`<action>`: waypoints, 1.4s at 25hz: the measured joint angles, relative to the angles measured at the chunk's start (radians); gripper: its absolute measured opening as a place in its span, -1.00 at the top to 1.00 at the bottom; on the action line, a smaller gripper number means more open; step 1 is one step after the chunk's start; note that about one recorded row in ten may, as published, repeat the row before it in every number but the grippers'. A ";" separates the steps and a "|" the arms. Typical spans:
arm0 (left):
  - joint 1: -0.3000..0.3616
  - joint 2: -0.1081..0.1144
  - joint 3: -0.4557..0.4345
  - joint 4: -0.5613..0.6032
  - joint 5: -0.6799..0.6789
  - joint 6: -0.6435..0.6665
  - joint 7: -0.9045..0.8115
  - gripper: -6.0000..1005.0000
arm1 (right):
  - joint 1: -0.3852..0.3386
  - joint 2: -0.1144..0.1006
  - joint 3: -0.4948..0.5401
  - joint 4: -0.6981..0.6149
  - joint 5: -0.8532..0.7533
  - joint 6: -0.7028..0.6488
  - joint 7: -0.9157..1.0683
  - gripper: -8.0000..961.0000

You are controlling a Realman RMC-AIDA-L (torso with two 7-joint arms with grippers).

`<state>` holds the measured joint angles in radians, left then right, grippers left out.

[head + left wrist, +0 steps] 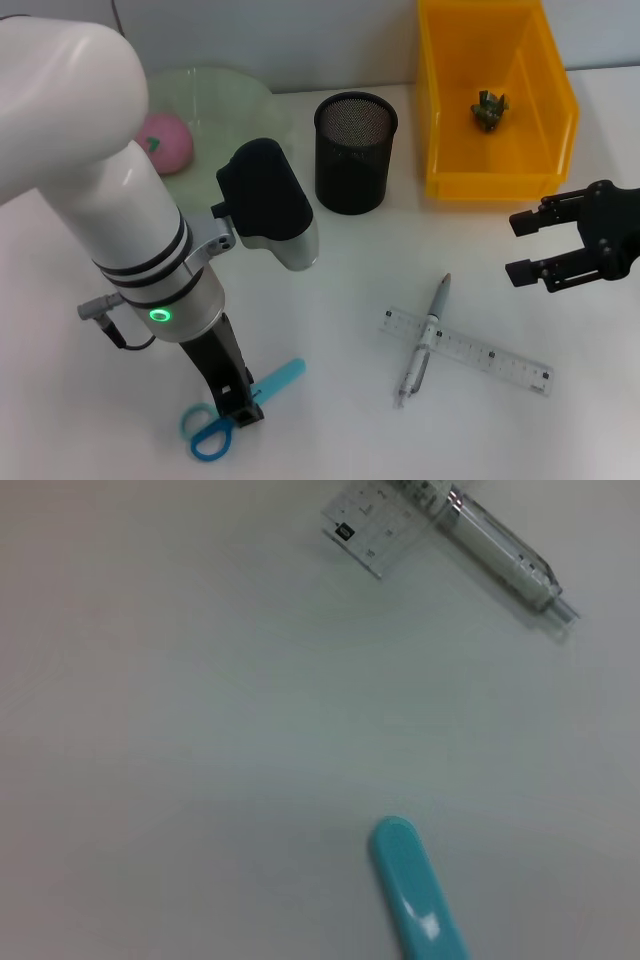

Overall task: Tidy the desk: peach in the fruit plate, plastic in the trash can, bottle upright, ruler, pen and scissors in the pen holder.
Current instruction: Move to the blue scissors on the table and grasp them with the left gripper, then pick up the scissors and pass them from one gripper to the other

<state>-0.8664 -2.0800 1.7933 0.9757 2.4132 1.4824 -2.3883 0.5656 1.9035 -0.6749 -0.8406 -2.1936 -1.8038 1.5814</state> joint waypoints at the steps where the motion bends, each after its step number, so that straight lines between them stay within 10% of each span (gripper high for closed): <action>1: 0.000 0.000 0.002 0.000 0.000 -0.001 0.000 0.16 | 0.000 0.000 0.000 0.000 0.000 0.000 0.000 -0.58; 10: 0.000 0.000 0.020 0.000 0.003 -0.006 0.000 0.46 | 0.000 0.000 0.000 0.000 0.000 0.000 0.000 -0.58; 35: 0.032 0.007 -0.085 0.089 0.022 0.026 0.015 0.51 | -0.002 -0.002 0.007 0.000 0.000 -0.001 0.001 -0.58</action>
<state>-0.8344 -2.0727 1.7081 1.0651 2.4351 1.5081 -2.3736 0.5638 1.9010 -0.6675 -0.8406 -2.1935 -1.8047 1.5828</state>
